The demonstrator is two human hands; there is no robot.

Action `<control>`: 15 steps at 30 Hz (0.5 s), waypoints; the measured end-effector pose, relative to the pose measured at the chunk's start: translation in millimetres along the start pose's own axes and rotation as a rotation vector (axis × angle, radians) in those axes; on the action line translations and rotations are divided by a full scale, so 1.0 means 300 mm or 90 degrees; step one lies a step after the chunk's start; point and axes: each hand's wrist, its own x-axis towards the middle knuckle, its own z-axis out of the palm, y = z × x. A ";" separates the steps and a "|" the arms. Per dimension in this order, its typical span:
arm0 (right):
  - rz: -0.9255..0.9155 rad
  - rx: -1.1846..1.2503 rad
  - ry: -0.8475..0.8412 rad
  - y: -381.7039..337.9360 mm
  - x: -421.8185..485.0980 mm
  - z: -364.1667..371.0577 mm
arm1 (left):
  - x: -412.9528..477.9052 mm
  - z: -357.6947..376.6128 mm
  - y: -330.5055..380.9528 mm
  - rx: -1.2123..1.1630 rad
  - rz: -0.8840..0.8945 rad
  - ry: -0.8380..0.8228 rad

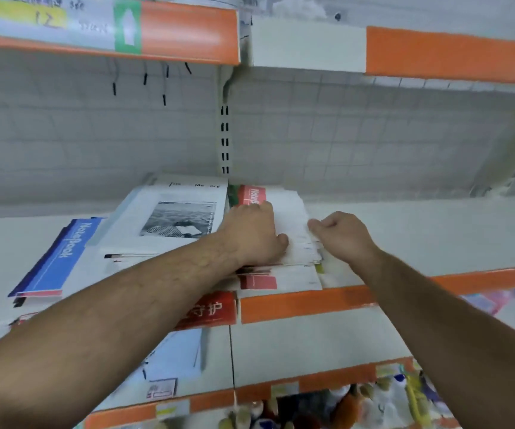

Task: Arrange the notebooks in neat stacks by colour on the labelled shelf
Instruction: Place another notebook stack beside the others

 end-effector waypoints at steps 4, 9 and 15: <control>0.053 0.164 -0.101 0.034 0.034 0.015 | -0.013 0.016 0.027 -0.018 -0.044 -0.039; 0.074 0.234 -0.177 0.083 0.083 0.001 | -0.017 0.009 0.079 -0.022 -0.073 -0.053; 0.042 0.231 -0.187 0.107 0.096 0.000 | -0.029 0.011 0.107 -0.030 -0.087 -0.040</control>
